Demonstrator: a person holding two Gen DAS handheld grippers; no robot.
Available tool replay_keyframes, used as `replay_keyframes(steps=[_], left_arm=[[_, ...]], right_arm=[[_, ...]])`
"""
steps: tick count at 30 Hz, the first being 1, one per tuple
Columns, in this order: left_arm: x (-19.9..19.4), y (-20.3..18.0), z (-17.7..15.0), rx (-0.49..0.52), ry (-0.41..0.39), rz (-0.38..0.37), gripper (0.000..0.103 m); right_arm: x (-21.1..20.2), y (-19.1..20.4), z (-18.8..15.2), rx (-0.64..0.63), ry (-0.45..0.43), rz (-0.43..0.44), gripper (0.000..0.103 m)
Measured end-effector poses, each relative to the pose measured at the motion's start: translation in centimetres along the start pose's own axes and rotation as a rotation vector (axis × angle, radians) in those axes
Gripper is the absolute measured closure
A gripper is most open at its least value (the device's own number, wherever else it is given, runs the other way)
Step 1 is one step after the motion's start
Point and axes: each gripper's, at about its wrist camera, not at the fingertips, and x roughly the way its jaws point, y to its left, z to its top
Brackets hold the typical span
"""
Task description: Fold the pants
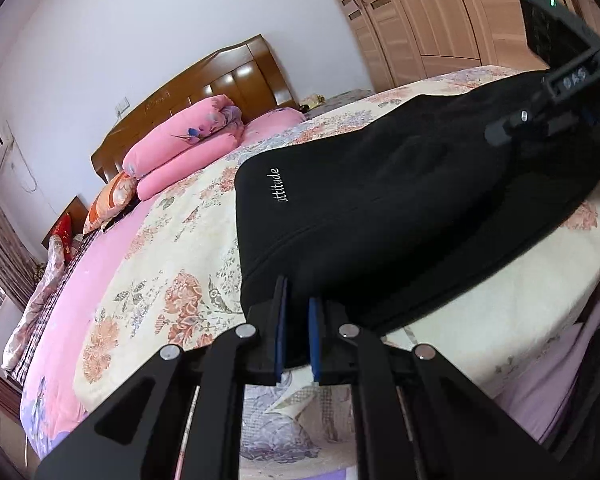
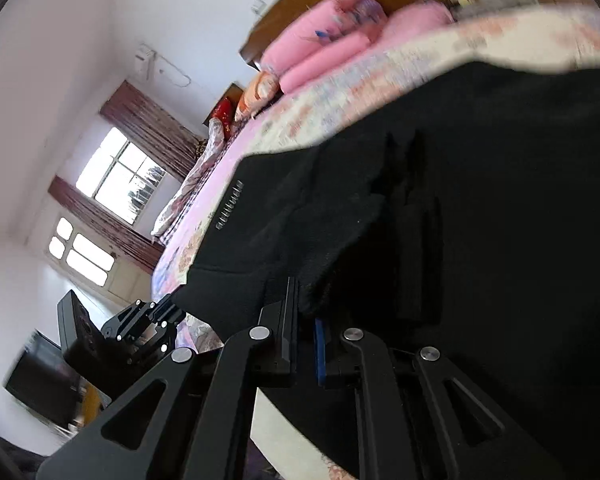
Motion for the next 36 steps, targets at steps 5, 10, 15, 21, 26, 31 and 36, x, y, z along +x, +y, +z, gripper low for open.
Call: replay_keyframes(steps=[5, 10, 15, 21, 26, 31, 36], left_arm=[[0.0, -0.1, -0.3, 0.004, 0.024, -0.043, 0.036], [-2.0, 2.4, 0.2, -0.179, -0.046, -0.172, 0.014], [-1.5, 7.0, 0.8, -0.508, -0.121, -0.302, 0.002], [4.0, 6.2, 0.6, -0.530, 0.056, -0.254, 0.003], [4.7, 4.9, -0.2, -0.514, 0.060, -0.286, 0.003], [1.4, 5.0, -0.6, -0.486, -0.020, -0.267, 0.003], [0.1, 1.9, -1.4, -0.285, 0.033, -0.146, 0.002]], right_arm=[[0.8, -0.7, -0.7, 0.015, 0.052, -0.061, 0.084], [-1.9, -0.5, -0.1, 0.002, 0.014, -0.057, 0.004], [-4.0, -1.2, 1.5, -0.001, -0.016, -0.097, 0.004], [1.3, -1.8, 3.0, -0.047, 0.196, -0.063, 0.004], [4.6, 0.3, 3.4, -0.102, 0.324, 0.051, 0.014], [4.9, -1.2, 4.4, 0.001, 0.226, 0.077, 0.069], [2.9, 1.0, 3.6, -0.104, 0.102, 0.019, 0.081]])
